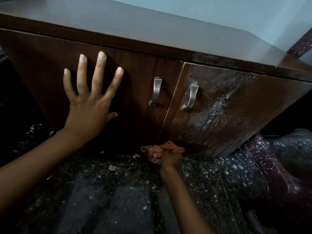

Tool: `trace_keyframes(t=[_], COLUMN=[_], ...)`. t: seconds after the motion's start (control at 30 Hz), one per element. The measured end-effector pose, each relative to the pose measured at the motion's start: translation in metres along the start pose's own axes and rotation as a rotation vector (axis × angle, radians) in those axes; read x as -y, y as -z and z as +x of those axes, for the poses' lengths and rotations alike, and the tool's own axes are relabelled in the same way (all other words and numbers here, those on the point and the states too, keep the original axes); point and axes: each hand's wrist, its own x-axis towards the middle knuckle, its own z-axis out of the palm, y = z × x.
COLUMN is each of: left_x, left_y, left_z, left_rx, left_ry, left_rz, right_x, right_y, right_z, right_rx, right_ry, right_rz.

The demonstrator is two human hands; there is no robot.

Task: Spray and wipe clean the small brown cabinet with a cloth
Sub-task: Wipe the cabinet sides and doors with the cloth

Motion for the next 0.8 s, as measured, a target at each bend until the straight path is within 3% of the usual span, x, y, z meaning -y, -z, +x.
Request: trace_keyframes(t=[0.1, 0.2, 0.33, 0.5, 0.6, 0.7, 0.8], left_x=[-0.001, 0.0, 0.0, -0.001, 0.0, 0.001, 0.001], left_y=[0.001, 0.001, 0.0, 0.0, -0.001, -0.001, -0.001], left_z=[0.001, 0.002, 0.002, 0.001, 0.001, 0.002, 0.002], left_rx=[-0.001, -0.007, -0.01, -0.008, -0.007, -0.011, -0.012], left_ry=[-0.011, -0.019, -0.025, -0.024, -0.021, -0.021, -0.028], left_rz=[-0.011, -0.007, -0.015, -0.029, -0.035, -0.028, -0.024], right_x=[0.005, 0.028, 0.032, 0.015, 0.019, 0.052, 0.07], right_y=[-0.013, -0.002, 0.024, 0.01, 0.004, 0.02, 0.04], right_z=[-0.021, -0.014, 0.017, -0.009, -0.033, -0.042, -0.03], right_rx=[0.162, 0.051, -0.135, 0.07, 0.094, -0.065, -0.208], right_ry=[0.104, 0.26, 0.206, 0.111, 0.376, 0.654, 0.647], right_rz=[0.016, 0.117, 0.021, -0.13, -0.163, -0.196, -0.368])
